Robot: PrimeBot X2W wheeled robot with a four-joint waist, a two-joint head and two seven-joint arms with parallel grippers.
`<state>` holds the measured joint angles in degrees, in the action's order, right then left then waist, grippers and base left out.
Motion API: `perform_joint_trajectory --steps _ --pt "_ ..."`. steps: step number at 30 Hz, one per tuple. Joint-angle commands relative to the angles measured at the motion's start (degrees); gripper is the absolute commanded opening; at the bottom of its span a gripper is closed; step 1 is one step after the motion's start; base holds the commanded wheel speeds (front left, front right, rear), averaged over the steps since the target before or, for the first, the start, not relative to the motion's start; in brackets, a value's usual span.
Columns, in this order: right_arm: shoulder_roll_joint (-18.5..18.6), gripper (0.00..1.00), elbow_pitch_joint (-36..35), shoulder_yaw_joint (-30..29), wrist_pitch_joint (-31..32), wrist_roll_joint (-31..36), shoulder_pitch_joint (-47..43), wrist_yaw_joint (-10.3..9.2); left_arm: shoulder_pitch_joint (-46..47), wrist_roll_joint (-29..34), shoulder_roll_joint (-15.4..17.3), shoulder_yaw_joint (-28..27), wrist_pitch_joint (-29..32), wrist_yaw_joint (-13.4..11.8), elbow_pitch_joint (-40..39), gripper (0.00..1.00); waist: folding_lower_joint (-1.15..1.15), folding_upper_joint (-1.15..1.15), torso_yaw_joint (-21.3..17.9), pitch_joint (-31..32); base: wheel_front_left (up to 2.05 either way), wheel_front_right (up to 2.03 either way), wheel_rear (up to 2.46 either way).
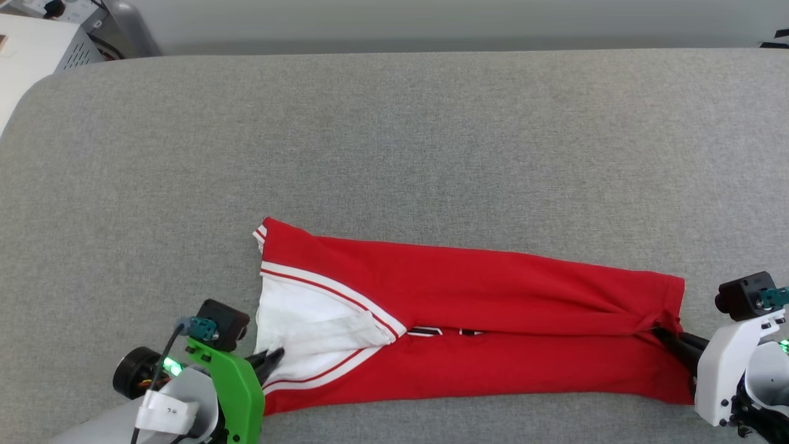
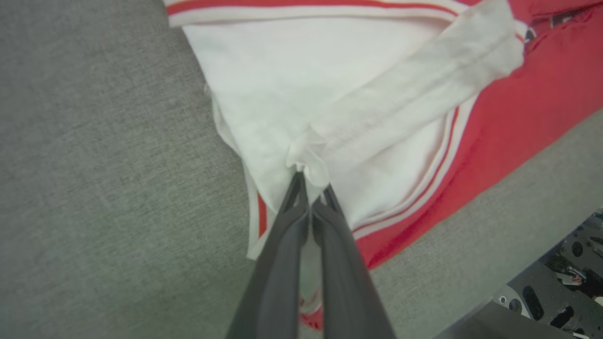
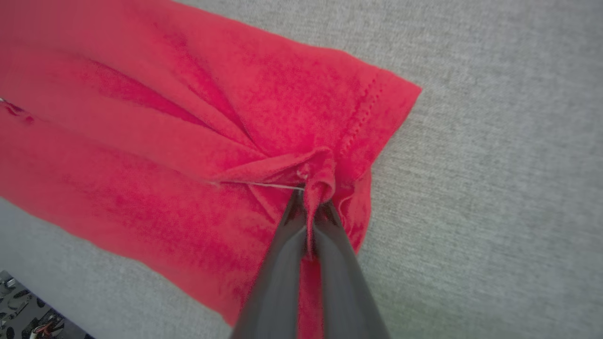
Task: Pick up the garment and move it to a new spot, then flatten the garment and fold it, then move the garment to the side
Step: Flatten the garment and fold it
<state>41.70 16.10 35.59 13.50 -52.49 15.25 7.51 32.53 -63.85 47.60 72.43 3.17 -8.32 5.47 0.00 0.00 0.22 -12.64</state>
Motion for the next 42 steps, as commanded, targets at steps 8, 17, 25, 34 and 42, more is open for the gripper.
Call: perform_joint_trajectory --steps 8,17,25,34,42 --pt "0.54 1.00 -7.06 -6.43 -3.00 0.52 -4.89 -0.02 -4.90 0.81 0.62 -5.74 -14.84 -6.41 -1.18 1.00 0.00 0.00 -1.04 3.99 0.00 0.00 0.00" --pt "4.03 1.00 -19.34 -19.63 2.25 -0.55 -9.94 -0.02 -9.75 11.02 -0.82 -18.62 -18.13 -18.23 -7.05 1.00 0.00 0.00 -0.34 4.60 0.00 0.00 0.00" --pt "3.77 1.00 -18.05 -25.73 15.92 -2.61 -10.12 -0.02 -18.40 25.08 -6.20 -33.34 -18.16 -22.65 -10.77 1.00 0.00 0.00 1.16 3.03 0.00 0.00 0.00" --pt "-0.16 1.00 -10.34 -25.24 25.56 -4.97 -7.94 -0.02 -24.56 35.82 -14.82 -44.49 -18.16 -20.59 -10.58 1.00 0.00 0.00 4.29 0.25 0.00 0.00 0.00" --pt "-3.81 1.00 -7.20 -22.97 26.20 -6.80 -6.93 -0.02 -28.24 41.96 -22.08 -51.62 -18.16 -16.72 -9.81 1.00 0.00 0.00 6.36 -1.56 0.00 0.00 0.00"
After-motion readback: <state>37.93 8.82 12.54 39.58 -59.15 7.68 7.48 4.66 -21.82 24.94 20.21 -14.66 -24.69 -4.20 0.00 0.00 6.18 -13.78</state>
